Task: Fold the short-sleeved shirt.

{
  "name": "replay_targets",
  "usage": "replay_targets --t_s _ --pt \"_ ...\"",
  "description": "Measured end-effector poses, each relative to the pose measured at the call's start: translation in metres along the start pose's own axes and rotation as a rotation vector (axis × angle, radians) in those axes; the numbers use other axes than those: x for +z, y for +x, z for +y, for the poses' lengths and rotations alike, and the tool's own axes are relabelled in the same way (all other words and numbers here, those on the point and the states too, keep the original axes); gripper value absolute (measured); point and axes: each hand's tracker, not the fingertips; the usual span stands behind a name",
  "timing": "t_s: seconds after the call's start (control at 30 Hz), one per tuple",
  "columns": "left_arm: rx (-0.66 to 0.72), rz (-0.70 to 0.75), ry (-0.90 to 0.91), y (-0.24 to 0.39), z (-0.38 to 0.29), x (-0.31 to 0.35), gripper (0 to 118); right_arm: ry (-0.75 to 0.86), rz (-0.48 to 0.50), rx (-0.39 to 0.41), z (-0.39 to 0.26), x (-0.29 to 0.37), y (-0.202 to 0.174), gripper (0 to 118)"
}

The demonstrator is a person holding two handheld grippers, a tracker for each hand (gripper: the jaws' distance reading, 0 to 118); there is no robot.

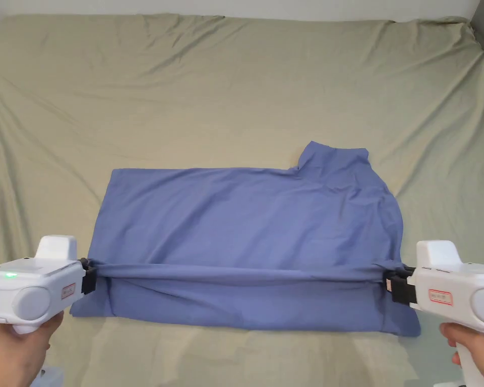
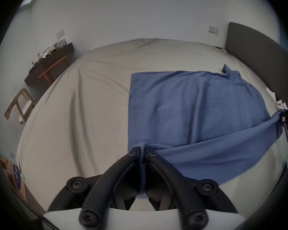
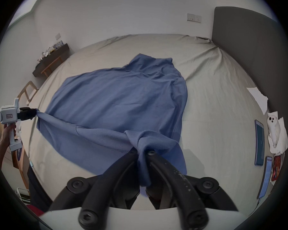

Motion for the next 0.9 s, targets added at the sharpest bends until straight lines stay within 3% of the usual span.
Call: replay_targets --t_s 0.2,0.23,0.27,0.33,0.37,0.47,0.7,0.73,0.77,0.8,0.83,0.87,0.9 --pt "-0.019 0.03 -0.049 0.012 0.002 -0.034 10 -0.034 -0.035 0.028 0.008 -0.029 0.006 6" --pt "-0.022 0.031 -0.048 0.01 -0.001 -0.045 29 -0.032 -0.038 0.031 0.009 -0.032 0.007 14" --pt "-0.036 0.04 -0.045 0.011 -0.002 -0.049 53 -0.044 -0.046 0.037 0.01 -0.038 0.009 30" --pt "-0.102 0.093 -0.016 0.012 -0.002 -0.048 102 -0.098 -0.098 0.046 0.014 -0.037 0.007 84" --pt "-0.087 0.08 0.02 0.008 0.0 -0.041 114 -0.053 -0.144 0.05 0.014 -0.03 0.008 98" --pt "0.027 -0.031 0.194 -0.003 0.012 0.005 118 0.162 -0.157 0.035 0.023 0.013 0.014 104" --pt "0.109 -0.15 0.495 0.017 0.013 0.148 118 0.639 -0.154 0.035 -0.014 0.126 0.003 108" --pt "0.114 -0.18 0.525 0.021 0.007 0.165 115 0.675 -0.134 0.017 -0.024 0.139 0.0 99" --pt "0.125 -0.209 0.58 0.024 0.0 0.179 106 0.694 -0.098 0.011 -0.034 0.151 -0.003 83" --pt "0.139 -0.208 0.611 0.029 -0.006 0.192 92 0.719 -0.071 0.013 -0.044 0.161 -0.006 58" --pt "0.135 -0.197 0.618 0.033 -0.011 0.201 63 0.744 -0.104 0.0 -0.054 0.167 -0.011 15" --pt "0.107 -0.172 0.621 0.04 -0.018 0.212 35 0.756 -0.146 0.0 -0.063 0.174 -0.016 2" --pt "0.09 -0.134 0.632 0.044 -0.023 0.215 12 0.745 -0.136 0.014 -0.071 0.181 -0.018 1"
